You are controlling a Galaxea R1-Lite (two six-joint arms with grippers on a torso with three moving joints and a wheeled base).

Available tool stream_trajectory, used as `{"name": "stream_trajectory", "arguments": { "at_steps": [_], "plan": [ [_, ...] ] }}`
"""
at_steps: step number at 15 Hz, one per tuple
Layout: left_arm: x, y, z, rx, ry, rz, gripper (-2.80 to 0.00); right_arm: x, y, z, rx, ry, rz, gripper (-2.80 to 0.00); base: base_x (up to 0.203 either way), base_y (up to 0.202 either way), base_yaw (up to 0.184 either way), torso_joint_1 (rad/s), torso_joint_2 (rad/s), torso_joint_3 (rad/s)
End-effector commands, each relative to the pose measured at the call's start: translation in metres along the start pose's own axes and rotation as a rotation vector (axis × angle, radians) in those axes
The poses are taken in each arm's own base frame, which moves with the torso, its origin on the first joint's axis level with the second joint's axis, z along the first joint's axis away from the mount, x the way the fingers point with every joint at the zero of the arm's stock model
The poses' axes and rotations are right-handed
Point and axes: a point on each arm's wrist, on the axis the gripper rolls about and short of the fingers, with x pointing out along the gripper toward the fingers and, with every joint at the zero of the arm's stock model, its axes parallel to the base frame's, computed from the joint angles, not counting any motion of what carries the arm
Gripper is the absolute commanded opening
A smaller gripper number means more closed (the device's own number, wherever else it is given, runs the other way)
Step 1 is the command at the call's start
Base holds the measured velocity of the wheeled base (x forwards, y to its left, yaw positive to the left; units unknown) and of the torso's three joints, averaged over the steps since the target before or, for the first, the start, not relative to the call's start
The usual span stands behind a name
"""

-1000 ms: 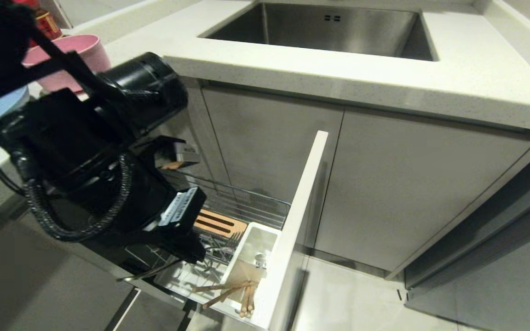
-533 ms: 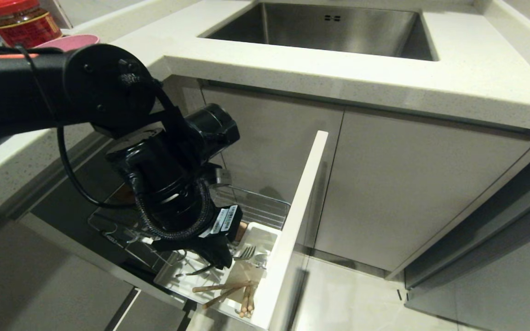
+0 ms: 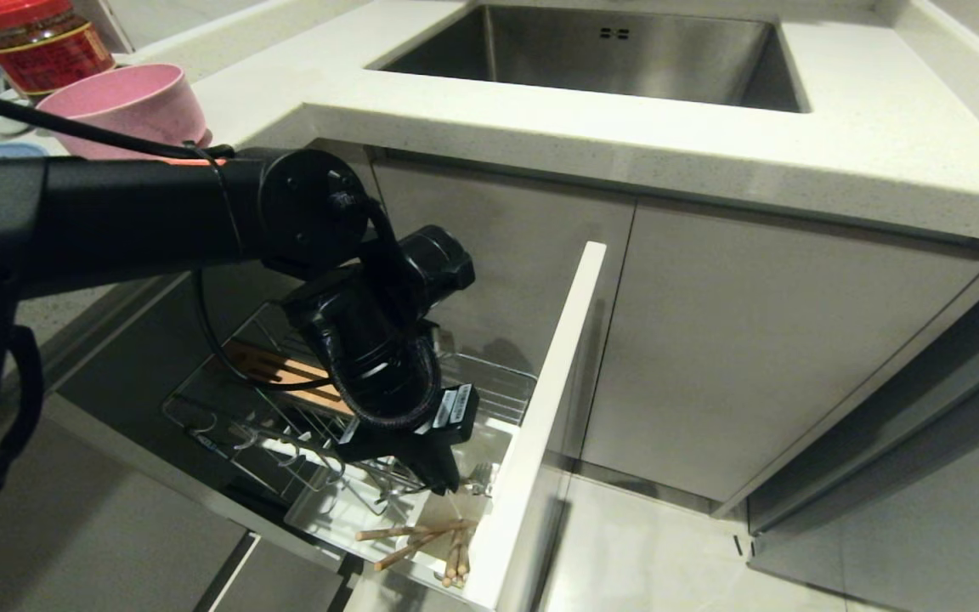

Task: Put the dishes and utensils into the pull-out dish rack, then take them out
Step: Pick up the fork and place it in the cupboard

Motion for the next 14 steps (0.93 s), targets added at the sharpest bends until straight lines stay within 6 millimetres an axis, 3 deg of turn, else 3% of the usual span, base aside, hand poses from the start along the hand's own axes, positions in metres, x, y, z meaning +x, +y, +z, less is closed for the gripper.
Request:
{"name": "stream_trajectory", "arguments": {
  "at_steps": [1,7,14],
  "plan": [
    [0.014,-0.002,0.012,-0.01,0.01,0.001,-2.8,0.001,0.0,-0.007,0.0,0.024,0.0,-2.8,0.0,0.0,0.0,0.0,0.0,0.0],
    [0.037,0.001,0.027,-0.032,0.041,0.019,-2.8,0.001,0.0,-0.007,0.0,0.024,0.0,-2.8,0.0,0.0,0.0,0.0,0.0,0.0],
    [0.036,0.008,0.032,-0.05,0.029,0.016,-2.8,0.001,0.0,-0.007,0.0,0.024,0.0,-2.8,0.0,0.0,0.0,0.0,0.0,0.0]
  ]
}}
